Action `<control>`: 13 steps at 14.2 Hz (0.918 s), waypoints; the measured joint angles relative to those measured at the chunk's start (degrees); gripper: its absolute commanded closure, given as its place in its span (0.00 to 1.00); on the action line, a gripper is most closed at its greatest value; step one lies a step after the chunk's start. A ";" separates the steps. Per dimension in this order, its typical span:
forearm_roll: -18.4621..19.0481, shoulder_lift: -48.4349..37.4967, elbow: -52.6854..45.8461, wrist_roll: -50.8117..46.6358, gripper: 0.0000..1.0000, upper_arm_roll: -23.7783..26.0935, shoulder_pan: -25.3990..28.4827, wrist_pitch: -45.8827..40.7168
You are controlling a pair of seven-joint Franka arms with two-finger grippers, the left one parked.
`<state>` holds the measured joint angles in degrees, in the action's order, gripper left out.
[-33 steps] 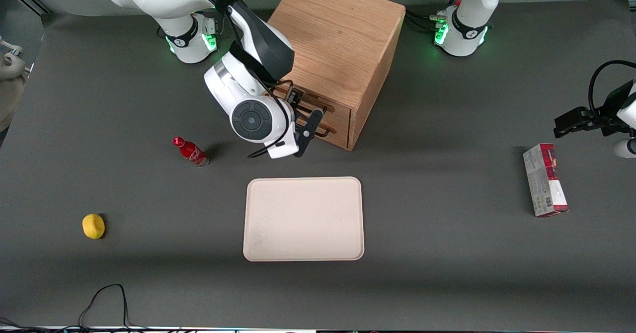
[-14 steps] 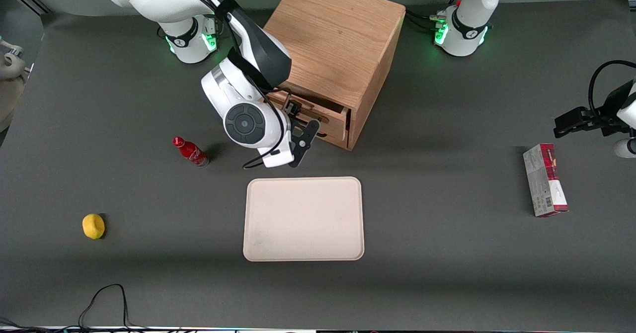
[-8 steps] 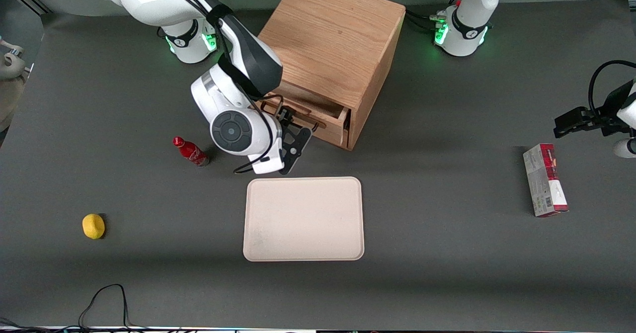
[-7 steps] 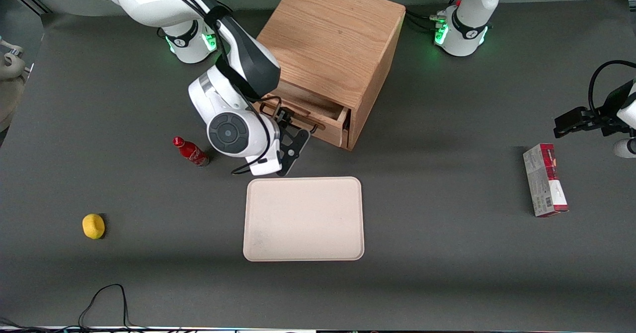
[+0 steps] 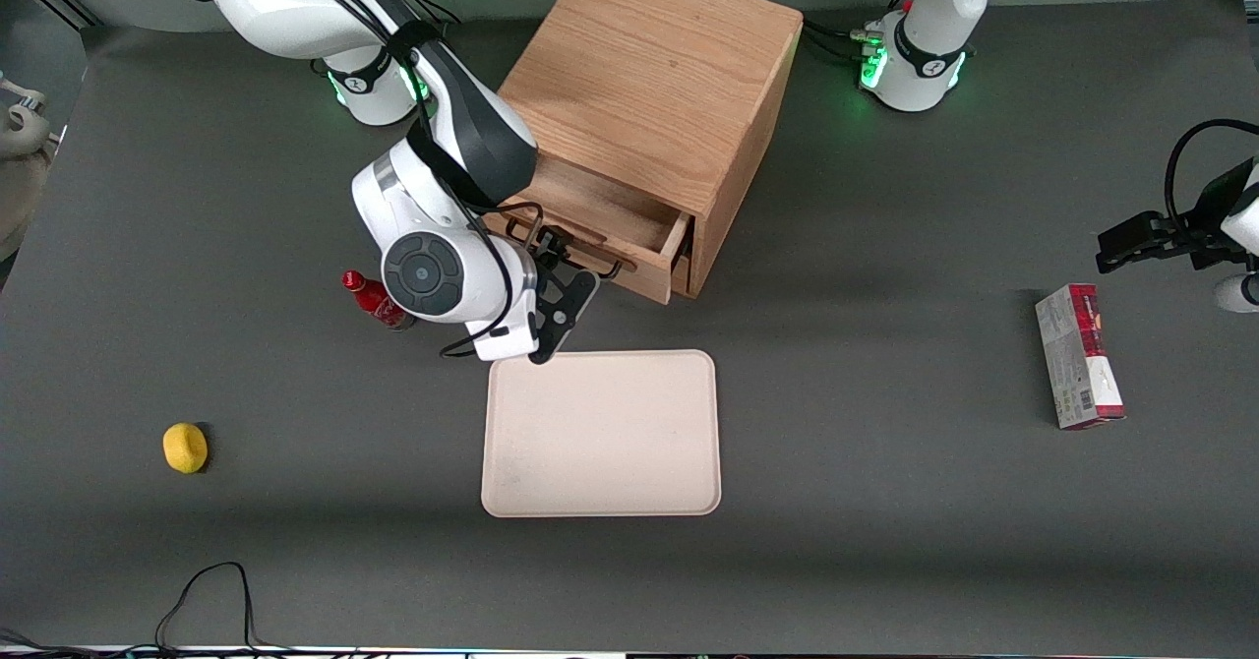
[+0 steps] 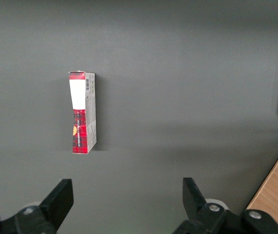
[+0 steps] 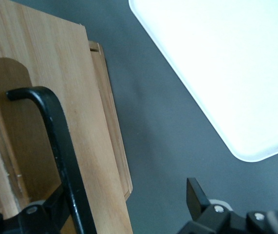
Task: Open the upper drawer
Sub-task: 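Pull the upper drawer outward by its handle with the right gripper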
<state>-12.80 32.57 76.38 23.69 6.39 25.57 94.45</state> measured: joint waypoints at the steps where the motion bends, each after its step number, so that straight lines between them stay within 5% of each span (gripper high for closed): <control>1: 0.00 0.01 -0.10 0.00 0.00 -0.01 -0.28 0.06; 13: 0.03 1.58 -2.33 0.01 0.00 -0.83 -2.61 2.92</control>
<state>-12.77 34.15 74.05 23.70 5.56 22.96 97.37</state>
